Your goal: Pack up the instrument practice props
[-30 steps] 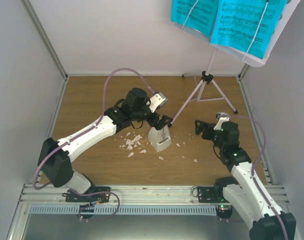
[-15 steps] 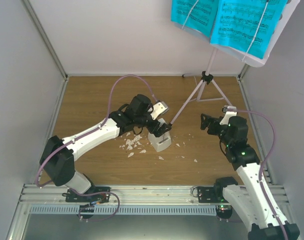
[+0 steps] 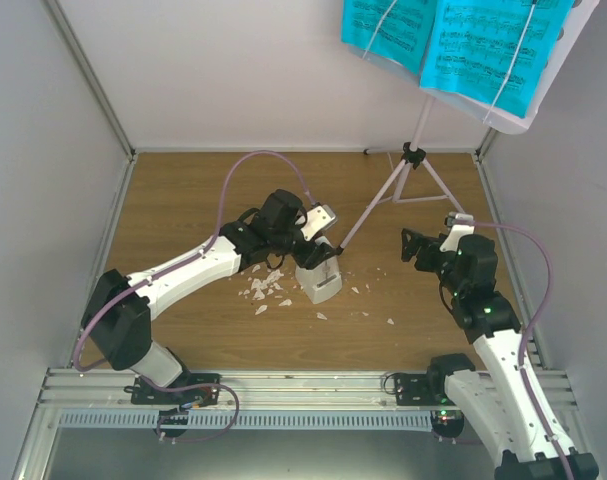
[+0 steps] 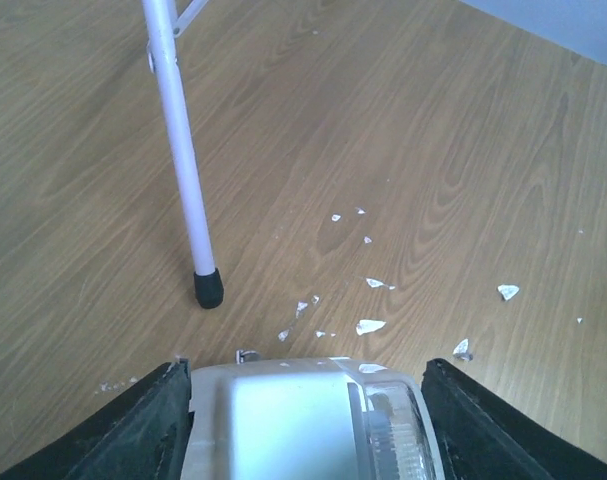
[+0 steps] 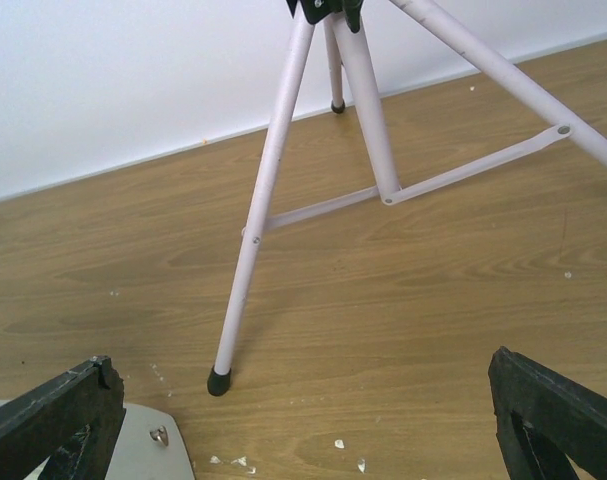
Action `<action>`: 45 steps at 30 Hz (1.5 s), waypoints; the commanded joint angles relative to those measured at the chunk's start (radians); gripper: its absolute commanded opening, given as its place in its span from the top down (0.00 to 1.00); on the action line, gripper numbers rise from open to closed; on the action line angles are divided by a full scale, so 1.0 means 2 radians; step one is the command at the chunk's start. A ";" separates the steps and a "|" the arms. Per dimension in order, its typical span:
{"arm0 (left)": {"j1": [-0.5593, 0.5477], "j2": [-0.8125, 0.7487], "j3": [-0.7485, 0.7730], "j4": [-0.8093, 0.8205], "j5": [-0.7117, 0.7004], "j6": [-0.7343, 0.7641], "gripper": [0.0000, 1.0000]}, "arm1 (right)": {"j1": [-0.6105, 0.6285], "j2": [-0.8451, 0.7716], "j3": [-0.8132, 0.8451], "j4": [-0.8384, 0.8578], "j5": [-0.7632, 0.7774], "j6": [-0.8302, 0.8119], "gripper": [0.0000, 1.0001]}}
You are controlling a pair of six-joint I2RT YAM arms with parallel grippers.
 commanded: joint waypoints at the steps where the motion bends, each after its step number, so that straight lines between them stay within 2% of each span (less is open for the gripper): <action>1: -0.003 0.004 -0.003 0.005 -0.001 0.007 0.40 | -0.004 -0.007 -0.006 -0.007 -0.003 -0.005 0.00; 11: -0.003 0.005 -0.003 0.004 0.005 0.016 0.53 | -0.004 -0.013 -0.010 -0.007 -0.002 -0.005 0.00; 15: -0.003 0.005 -0.004 0.003 0.007 0.018 0.54 | -0.004 -0.014 -0.009 -0.009 -0.002 -0.006 0.01; 16: -0.003 0.005 -0.003 0.002 0.007 0.018 0.52 | -0.004 -0.015 -0.009 -0.010 -0.002 -0.007 0.00; 20: -0.003 0.000 -0.005 0.002 0.006 0.023 0.25 | -0.004 -0.021 -0.007 -0.013 -0.002 -0.009 0.00; 24: -0.001 -0.004 -0.007 0.001 0.012 0.029 0.19 | -0.004 -0.027 -0.006 -0.015 -0.001 -0.011 0.00; 30: 0.007 -0.001 -0.004 -0.008 0.030 0.039 0.26 | -0.004 -0.029 -0.005 -0.018 -0.003 -0.012 0.01; 37: 0.016 0.005 -0.003 -0.014 0.036 0.042 0.22 | -0.004 -0.031 -0.006 -0.018 -0.005 -0.013 0.01; 45: 0.017 0.011 -0.001 -0.015 0.029 0.043 0.39 | -0.004 -0.034 -0.006 -0.018 -0.005 -0.013 0.00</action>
